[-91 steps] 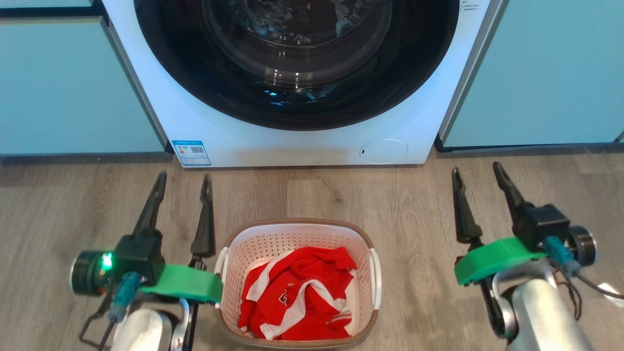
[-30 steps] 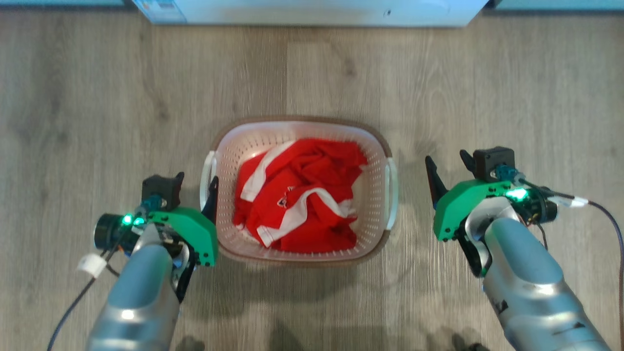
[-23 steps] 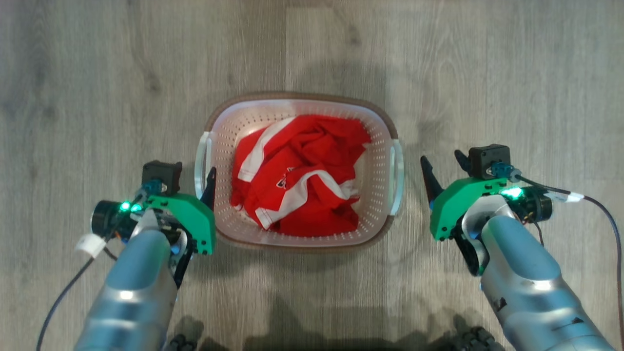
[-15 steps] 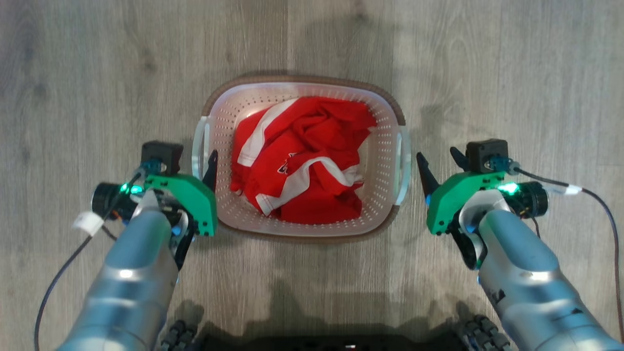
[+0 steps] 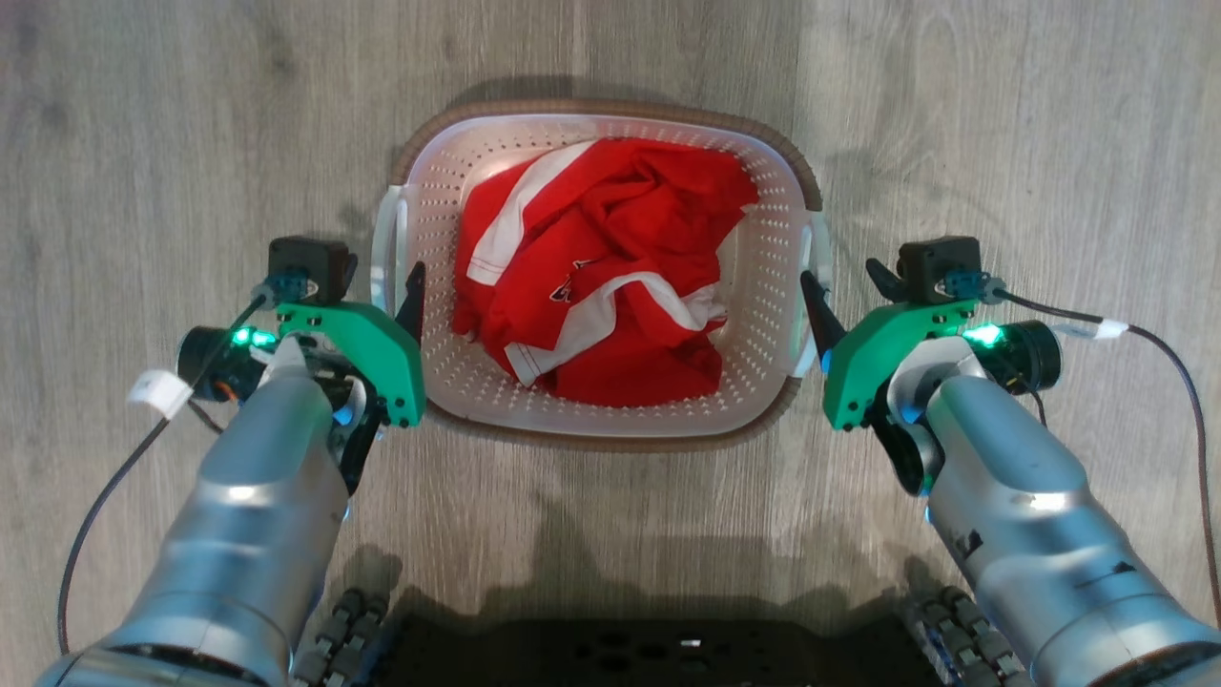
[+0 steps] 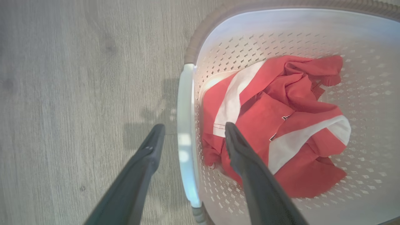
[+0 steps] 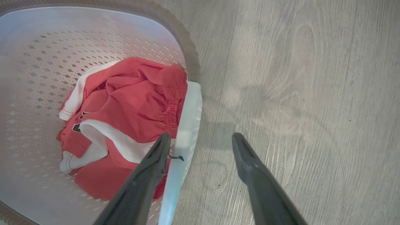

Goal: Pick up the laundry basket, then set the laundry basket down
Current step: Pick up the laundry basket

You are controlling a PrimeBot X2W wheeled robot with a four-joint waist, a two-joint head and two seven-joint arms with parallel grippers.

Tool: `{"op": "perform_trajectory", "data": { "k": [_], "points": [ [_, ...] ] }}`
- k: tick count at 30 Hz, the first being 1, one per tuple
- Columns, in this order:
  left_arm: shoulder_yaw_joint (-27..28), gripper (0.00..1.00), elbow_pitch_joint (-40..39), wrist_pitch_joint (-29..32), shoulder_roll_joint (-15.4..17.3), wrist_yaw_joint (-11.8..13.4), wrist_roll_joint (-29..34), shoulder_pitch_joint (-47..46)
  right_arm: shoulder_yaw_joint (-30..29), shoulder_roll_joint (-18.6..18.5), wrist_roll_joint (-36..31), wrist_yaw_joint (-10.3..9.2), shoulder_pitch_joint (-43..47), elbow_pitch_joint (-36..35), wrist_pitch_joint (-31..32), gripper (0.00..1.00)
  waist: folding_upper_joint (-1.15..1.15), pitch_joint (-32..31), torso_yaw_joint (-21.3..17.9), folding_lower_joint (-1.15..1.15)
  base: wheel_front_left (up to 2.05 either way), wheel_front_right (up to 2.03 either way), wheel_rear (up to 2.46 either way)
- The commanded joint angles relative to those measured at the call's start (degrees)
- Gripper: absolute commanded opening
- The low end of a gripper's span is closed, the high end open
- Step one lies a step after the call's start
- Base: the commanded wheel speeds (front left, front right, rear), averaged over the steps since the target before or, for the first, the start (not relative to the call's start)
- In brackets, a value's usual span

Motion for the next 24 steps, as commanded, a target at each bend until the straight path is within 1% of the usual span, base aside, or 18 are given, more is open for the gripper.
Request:
{"op": "perform_trajectory", "data": {
  "k": [1, 6, 14, 24],
  "points": [
    [0.2, 1.00, 0.0, -0.5, 1.3, 0.1, -1.0, 0.1, 1.3, 0.7, 0.8, -0.09, 1.1, -0.4, -0.1, 1.00, 0.00, 0.7, 0.0, 0.00, 0.00, 0.00, 0.00],
    [-2.8, 1.00, 1.0, -0.5, 1.2, 0.1, -3.6, -1.3, 2.4, 0.7, 1.6, -0.09, 0.4, 0.3, -0.2, 1.00, 0.00, 1.9, 0.2, 0.00, 0.00, 0.00, 0.00],
    [-6.7, 1.00, 2.0, -0.5, 1.5, 0.1, -7.0, -2.0, 5.3, 0.7, 3.9, -0.09, 0.9, -0.6, 0.8, 1.00, 0.00, 2.5, 0.2, 0.00, 0.00, 0.00, 0.00],
    [-10.0, 1.00, 2.4, -0.5, 1.5, 0.1, -10.2, -2.7, 6.1, 0.7, 4.2, -0.09, 0.9, -0.1, 1.2, 1.00, 0.00, 2.9, 0.6, 0.00, 0.00, 0.00, 0.00]
  ]
}}
